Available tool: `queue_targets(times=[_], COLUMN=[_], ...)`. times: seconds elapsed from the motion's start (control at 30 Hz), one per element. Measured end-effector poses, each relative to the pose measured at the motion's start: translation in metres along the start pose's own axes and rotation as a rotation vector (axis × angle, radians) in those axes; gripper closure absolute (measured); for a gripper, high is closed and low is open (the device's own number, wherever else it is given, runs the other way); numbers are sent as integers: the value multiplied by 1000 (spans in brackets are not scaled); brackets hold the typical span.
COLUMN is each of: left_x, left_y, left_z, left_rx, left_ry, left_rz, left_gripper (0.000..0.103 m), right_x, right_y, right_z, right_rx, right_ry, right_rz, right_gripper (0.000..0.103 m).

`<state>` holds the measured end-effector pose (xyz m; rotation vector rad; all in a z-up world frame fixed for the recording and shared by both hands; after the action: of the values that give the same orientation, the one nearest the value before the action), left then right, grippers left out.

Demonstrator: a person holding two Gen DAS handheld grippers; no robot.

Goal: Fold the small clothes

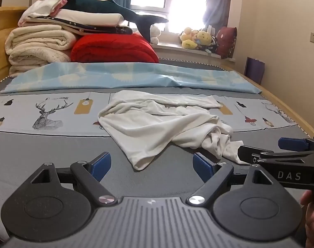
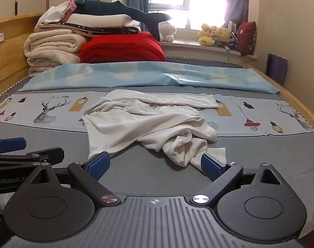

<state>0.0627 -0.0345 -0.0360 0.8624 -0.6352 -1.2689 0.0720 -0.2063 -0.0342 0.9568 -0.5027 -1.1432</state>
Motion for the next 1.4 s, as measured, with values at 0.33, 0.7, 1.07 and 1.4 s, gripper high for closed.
queue_targets(times=[0.33,0.7,1.07,1.4], left_x=[3,3,3,3], left_y=[-2,-2,-1,-2], left_z=[-2,-3,-2,-2], left_rx=[-17,-19,-19,-20], left_ry=[-3,-1,0,1], left_rz=[4,5,4,4], left_gripper=[13,13,13,13], right_x=[-1,-1,-1,-1], right_y=[-1,0,1,-2], right_z=[0,-2,-1,-2], right_rx=[-4,-2,-4,3], right_ry=[-5,-5,-3,-1], right_rz=[-2,-6,-8,-7], right_gripper=[9,9,9,11])
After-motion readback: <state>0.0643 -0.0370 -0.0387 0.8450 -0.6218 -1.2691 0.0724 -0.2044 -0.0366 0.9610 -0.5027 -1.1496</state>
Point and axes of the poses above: each gripper's, at about its wrist camera, not at the fingertips, and z roughly against the way its jaws point, x to its right, y to its top, the point moved 8 cm from there along -z, roughly the way its jaws point, and after that the axes turned 13 degrees about y, right-handed, at the moved point
